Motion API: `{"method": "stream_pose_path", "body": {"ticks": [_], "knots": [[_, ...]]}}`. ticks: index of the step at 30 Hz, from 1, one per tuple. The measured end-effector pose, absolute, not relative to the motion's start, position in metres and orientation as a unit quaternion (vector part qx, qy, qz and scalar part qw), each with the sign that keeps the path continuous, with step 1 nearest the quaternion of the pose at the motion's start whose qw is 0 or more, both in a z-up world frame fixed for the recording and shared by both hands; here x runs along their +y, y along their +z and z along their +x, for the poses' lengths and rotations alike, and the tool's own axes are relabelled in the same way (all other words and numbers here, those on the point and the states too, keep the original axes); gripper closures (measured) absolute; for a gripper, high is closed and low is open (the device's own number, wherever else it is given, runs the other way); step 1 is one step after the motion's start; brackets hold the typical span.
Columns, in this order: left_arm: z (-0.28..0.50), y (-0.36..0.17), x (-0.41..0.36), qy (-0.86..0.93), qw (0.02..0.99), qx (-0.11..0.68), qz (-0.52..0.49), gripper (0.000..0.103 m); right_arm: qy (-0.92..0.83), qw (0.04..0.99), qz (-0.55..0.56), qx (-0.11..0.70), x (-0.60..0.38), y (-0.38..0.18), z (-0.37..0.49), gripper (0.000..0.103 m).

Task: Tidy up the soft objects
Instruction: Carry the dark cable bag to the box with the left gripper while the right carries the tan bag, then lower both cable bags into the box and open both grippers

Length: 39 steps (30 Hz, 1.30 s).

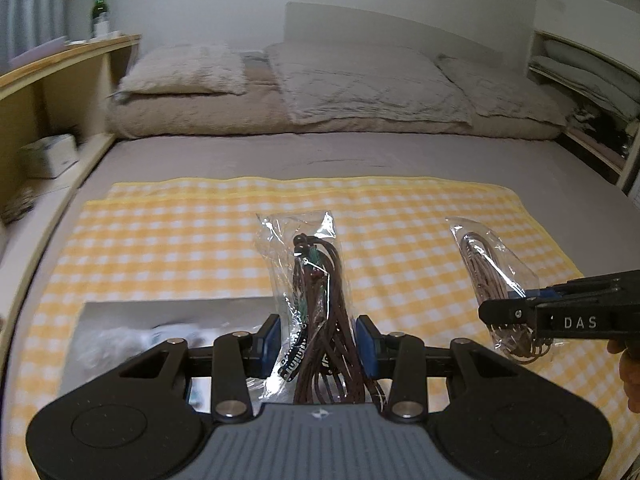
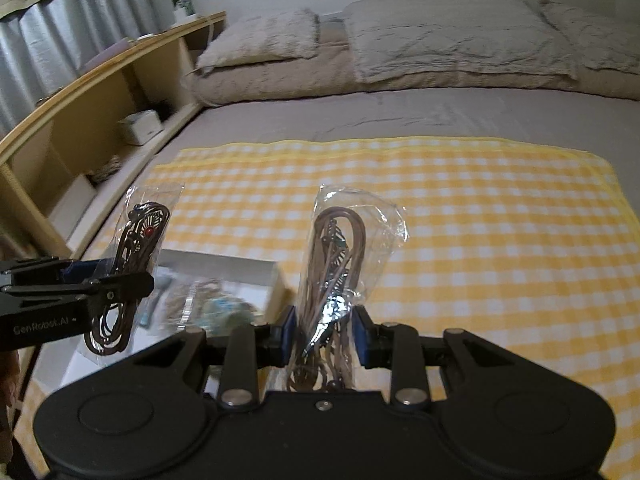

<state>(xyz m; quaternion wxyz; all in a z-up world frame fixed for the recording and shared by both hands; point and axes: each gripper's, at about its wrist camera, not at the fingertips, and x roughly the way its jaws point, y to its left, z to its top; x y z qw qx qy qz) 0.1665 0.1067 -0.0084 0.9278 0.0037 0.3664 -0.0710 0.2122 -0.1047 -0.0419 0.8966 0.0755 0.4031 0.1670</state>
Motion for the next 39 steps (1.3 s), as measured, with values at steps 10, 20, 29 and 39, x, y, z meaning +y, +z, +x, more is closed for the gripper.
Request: {"method": "stream_pose_path", "body": {"ticks": [10,20,29,39], "knots": [[0.130,-0.019,0.173,-0.016,0.923,0.384,0.007,0.061,0.219,0.880,0.083,0.413,-0.039,-0.037,0.205,0.072],[0.119,-0.053,0.217,0.010,0.902,0.429,0.050,0.061,0.273,0.854,0.074,0.437,0.033,-0.045,0.189,0.072],[0.129,-0.093,0.234,-0.007,0.866,0.493,0.081,0.061,0.301,0.818,0.083,0.483,0.086,-0.069,0.183,0.072],[0.133,-0.095,0.244,0.002,0.872,0.485,0.064,0.032,0.308,0.792,0.105,0.516,0.114,-0.092,0.191,0.068]]}}
